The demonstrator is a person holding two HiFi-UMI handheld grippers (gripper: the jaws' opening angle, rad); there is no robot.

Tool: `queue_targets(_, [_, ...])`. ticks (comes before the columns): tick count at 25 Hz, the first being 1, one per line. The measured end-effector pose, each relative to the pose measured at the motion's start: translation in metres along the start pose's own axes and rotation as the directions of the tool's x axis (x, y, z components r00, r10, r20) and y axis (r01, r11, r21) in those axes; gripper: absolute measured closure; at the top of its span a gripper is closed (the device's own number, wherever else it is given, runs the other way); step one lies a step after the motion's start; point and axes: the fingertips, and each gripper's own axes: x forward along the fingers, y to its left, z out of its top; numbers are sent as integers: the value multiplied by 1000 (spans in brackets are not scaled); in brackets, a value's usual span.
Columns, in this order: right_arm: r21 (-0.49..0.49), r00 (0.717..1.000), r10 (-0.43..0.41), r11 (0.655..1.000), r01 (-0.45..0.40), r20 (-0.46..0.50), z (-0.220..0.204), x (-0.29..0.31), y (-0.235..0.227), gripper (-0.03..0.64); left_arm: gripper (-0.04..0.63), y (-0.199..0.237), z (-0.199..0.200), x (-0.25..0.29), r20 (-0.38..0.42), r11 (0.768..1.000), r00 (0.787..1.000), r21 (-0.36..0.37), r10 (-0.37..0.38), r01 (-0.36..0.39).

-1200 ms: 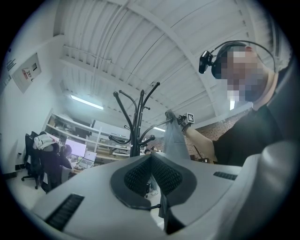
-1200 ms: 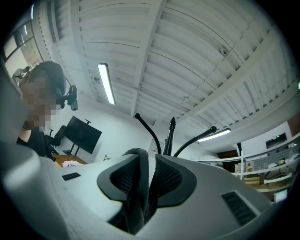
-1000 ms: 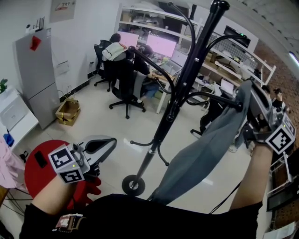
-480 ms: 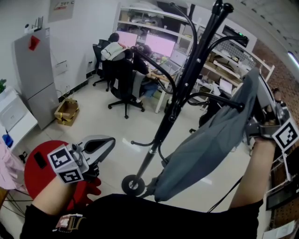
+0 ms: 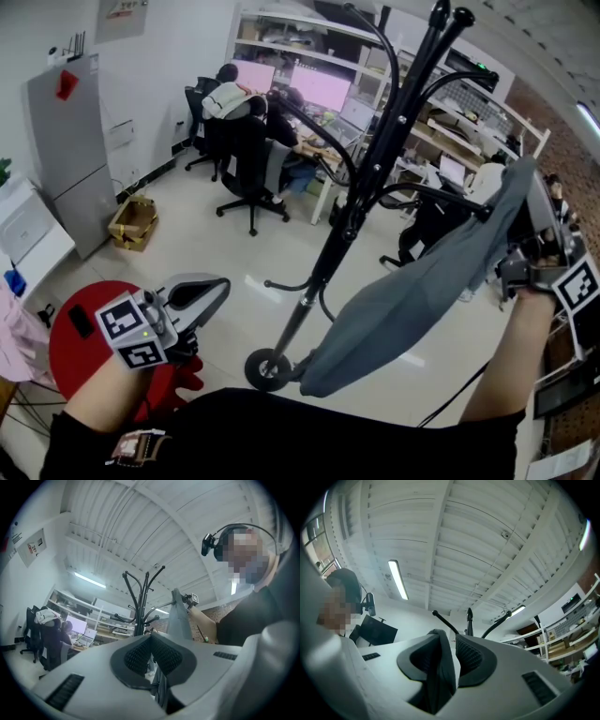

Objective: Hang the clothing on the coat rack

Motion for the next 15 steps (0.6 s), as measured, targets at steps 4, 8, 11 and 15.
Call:
queue_targets(4, [-106, 996, -10, 994, 0, -94, -11, 25, 13, 509, 603, -1, 4, -1, 5, 1000, 1000, 0, -3, 3])
queue_targets(8, [-249, 975, -106, 967, 56, -193, -31, 44, 1, 509, 603, -4, 3, -3, 8, 1000, 1000, 1, -4, 4])
queue_targets(11, [-205, 971, -129, 975, 87, -200, -36, 45, -23, 509, 603, -5, 3, -4, 8, 1000, 1000, 1, 1, -1])
queue_targets(15, [-84, 973, -113, 992, 97, -201, -47, 42, -46, 509, 603, -4, 5, -6, 10, 1000, 1000, 4, 8, -8])
